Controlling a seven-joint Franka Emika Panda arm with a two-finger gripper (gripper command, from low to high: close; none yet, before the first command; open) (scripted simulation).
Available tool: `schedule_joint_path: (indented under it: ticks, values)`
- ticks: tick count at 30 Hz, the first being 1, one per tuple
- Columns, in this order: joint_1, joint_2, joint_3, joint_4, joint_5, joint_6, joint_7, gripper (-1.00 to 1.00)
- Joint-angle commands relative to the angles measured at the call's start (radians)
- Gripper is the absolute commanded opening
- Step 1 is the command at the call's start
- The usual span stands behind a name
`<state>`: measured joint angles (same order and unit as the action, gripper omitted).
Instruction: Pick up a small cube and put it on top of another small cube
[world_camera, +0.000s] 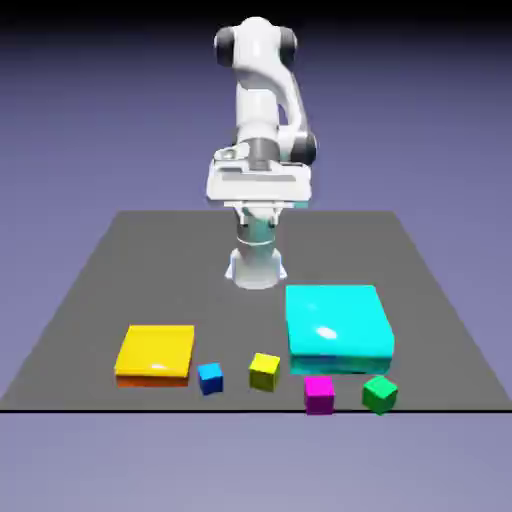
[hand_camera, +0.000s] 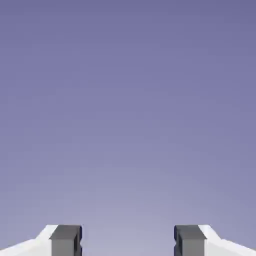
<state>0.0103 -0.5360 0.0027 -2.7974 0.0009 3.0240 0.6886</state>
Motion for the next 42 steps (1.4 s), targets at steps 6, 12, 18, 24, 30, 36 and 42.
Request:
schedule_joint_path:
  ticks: [6, 12, 18, 24, 30, 36, 42]
  values:
    - [-0.008, 0.169, 0.013, 0.063, 0.004, -0.065, -0.261, 0.0]
    - [-0.017, 0.339, 0.027, 0.125, 0.009, -0.129, -0.522, 0.0]
    - [-0.025, 0.508, 0.04, 0.187, 0.013, -0.194, -0.783, 0.0]
    - [-0.033, 0.677, 0.053, 0.25, 0.018, -0.259, -1.044, 0.0]
    - [-0.032, 0.818, 0.054, 0.289, 0.015, -0.226, -1.147, 0.0]
    - [-0.022, 0.953, 0.044, 0.314, 0.007, -0.117, -1.141, -1.0]
    - [-0.027, 0.749, 0.058, 0.285, 0.019, -0.291, -1.137, -1.0]
